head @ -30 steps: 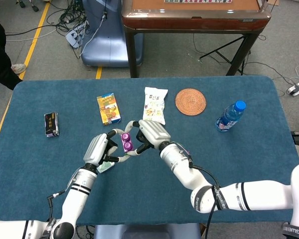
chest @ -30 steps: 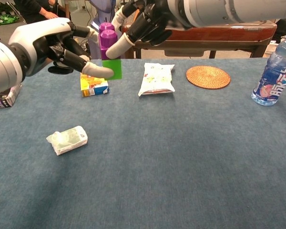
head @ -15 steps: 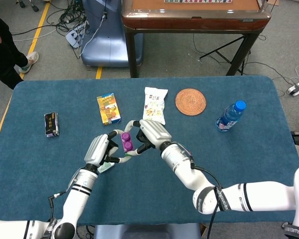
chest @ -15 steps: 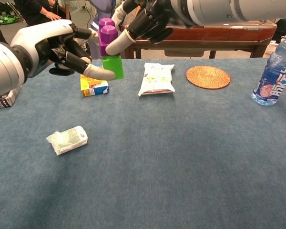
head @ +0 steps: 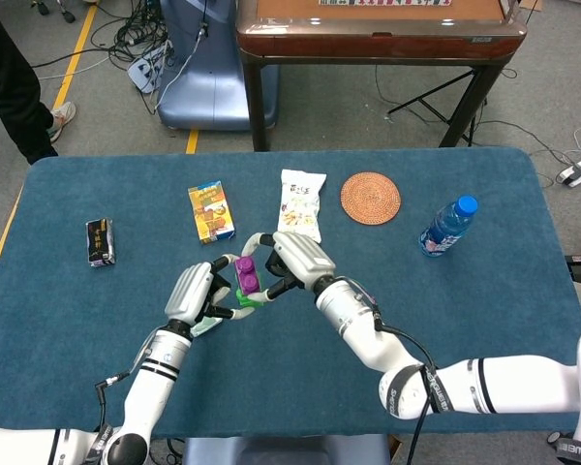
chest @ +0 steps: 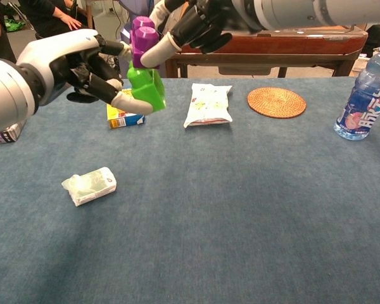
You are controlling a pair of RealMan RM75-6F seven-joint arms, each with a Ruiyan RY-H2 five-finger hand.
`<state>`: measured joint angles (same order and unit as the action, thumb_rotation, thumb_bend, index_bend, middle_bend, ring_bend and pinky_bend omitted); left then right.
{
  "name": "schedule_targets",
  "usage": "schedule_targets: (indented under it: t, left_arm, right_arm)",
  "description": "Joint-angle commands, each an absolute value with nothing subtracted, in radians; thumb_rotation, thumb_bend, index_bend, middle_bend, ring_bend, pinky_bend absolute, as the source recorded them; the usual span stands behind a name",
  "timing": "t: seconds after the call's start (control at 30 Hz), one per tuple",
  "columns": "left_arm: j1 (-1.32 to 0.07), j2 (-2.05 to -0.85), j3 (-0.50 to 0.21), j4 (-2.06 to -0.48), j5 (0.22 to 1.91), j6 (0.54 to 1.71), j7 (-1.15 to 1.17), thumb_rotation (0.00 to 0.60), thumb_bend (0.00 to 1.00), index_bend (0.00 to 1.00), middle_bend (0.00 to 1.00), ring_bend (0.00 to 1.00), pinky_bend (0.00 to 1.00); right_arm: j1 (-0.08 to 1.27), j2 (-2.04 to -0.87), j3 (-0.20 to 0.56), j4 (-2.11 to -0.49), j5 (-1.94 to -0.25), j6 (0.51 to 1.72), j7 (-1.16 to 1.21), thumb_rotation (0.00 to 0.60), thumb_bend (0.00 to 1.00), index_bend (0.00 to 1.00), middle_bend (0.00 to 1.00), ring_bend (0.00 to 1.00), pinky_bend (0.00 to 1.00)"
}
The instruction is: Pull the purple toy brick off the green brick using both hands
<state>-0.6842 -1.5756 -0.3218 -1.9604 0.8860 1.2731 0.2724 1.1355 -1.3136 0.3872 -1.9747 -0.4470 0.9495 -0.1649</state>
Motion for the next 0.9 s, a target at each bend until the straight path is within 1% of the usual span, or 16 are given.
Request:
schedule_targets:
  t: [0.03,0.23,0.37,0.57,0.67,0.73,0.83,0.9]
  left_arm:
    - [-0.685,-1.577,-0.320,-1.958,0.886,1.272,0.275,0.600,0.00,0.68,1.00,1.00,1.00]
    - [-0.685,-1.580,-0.314,-1.952,0.889,1.271,0.284,0.600,0.00,0.68,1.00,1.00,1.00]
    - [-0.687,-1.585,-0.306,-1.940,0.900,1.273,0.297,0.600,0.00,0.68,1.00,1.00,1.00]
    - [-0.692,-1.602,-0.279,-1.908,0.935,1.279,0.336,0.600,0.00,0.66,1.00,1.00,1.00]
    - [-0.701,-1.606,-0.256,-1.891,0.943,1.276,0.389,0.600,0.00,0.65,1.00,1.00,1.00]
    - [-0.707,-1.609,-0.248,-1.886,0.935,1.270,0.417,0.600,0.00,0.63,1.00,1.00,1.00]
    - [-0.720,-1.614,-0.240,-1.881,0.913,1.257,0.460,0.600,0.00,0.56,1.00,1.00,1.00]
    - [-0.729,-1.621,-0.231,-1.869,0.902,1.254,0.498,0.600,0.00,0.48,1.00,1.00,1.00]
  right_arm:
    - [1.130,-1.310,0.388,-1.978,-0.455,0.948,-0.159,0.600,0.14,0.61,1.00,1.00,1.00]
    - [1.111,-1.300,0.393,-1.988,-0.483,0.949,-0.135,0.600,0.14,0.61,1.00,1.00,1.00]
    - [1.090,-1.296,0.375,-1.992,-0.522,0.986,-0.145,0.600,0.14,0.61,1.00,1.00,1.00]
    - [1.058,-1.330,0.283,-1.973,-0.596,1.127,-0.270,0.600,0.13,0.61,1.00,1.00,1.00]
    - [1.043,-1.373,0.228,-1.935,-0.623,1.200,-0.356,0.600,0.12,0.61,1.00,1.00,1.00]
    - [1.037,-1.398,0.204,-1.908,-0.630,1.221,-0.395,0.600,0.11,0.61,1.00,1.00,1.00]
    - [1.025,-1.436,0.181,-1.862,-0.634,1.225,-0.426,0.600,0.08,0.55,1.00,1.00,1.00]
    - [1.016,-1.457,0.172,-1.830,-0.640,1.213,-0.431,0.600,0.03,0.46,1.00,1.00,1.00]
